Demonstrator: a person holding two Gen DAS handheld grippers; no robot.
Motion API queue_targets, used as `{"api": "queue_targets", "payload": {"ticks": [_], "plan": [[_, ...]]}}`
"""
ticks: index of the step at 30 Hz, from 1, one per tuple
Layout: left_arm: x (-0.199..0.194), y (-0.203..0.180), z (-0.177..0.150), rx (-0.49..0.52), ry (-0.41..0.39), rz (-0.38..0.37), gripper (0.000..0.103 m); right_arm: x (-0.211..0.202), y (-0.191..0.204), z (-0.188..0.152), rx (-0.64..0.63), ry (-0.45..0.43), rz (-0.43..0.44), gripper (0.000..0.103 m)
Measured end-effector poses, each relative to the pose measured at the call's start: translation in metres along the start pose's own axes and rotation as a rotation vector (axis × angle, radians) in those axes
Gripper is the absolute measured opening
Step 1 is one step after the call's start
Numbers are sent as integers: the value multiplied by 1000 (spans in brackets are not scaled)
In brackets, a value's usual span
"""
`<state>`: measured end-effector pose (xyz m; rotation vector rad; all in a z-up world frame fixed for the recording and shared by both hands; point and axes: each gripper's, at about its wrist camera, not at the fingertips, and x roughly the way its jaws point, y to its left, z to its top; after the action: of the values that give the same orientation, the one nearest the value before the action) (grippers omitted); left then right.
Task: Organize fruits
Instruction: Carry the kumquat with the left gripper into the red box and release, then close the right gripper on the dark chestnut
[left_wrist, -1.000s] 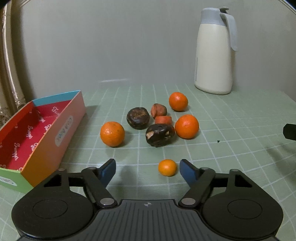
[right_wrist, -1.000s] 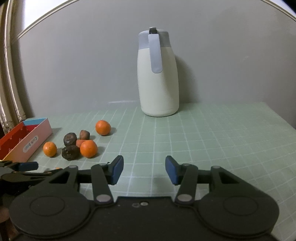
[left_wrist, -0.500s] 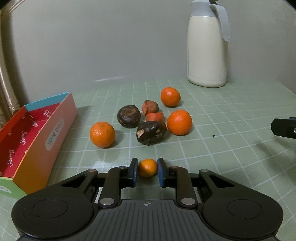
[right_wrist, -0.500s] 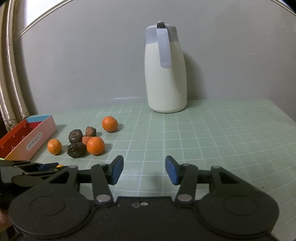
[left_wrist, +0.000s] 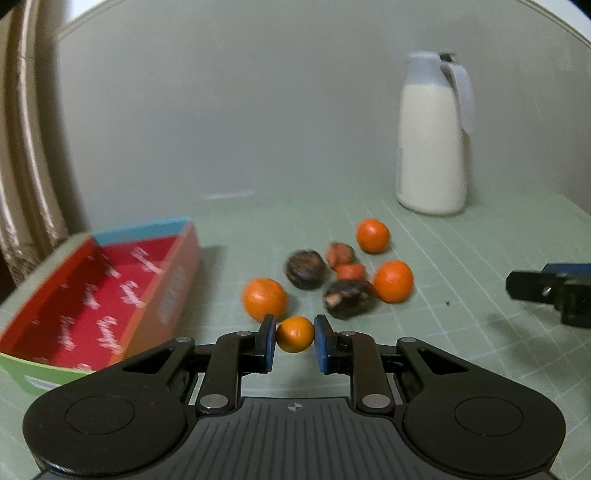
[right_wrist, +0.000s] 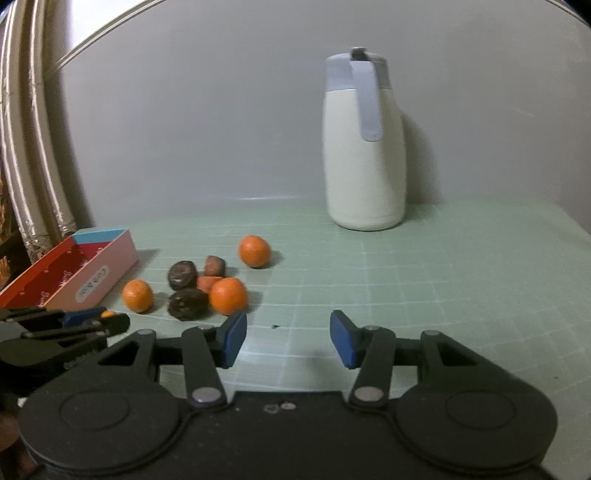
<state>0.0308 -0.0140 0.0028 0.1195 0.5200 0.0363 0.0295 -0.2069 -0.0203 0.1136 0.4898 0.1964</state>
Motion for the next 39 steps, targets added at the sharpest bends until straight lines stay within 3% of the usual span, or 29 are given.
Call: {"api": "queue_targets", "payload": {"ticks": [13,18,25,27,29,39], "plan": [[-17,100,-2,-142,-57,106,22,25,57,2,-48,25,74,49],[-9,134,-5,-198,-32,136,22,35,76,0,-79,42,96,49],[-5,143,-12,-200,-19,150,23,43,92,0,-91,47,115,49],[-7,141,-14,-187,-18,146,34,43,95,0,-95,48,117,49],[-13,139,-15,-181,-37,163,68,43,96,0,-95,48,119,49],[-25,143,-15,-203,-65,189,71,36,88,0,-94,38,104,49]]}}
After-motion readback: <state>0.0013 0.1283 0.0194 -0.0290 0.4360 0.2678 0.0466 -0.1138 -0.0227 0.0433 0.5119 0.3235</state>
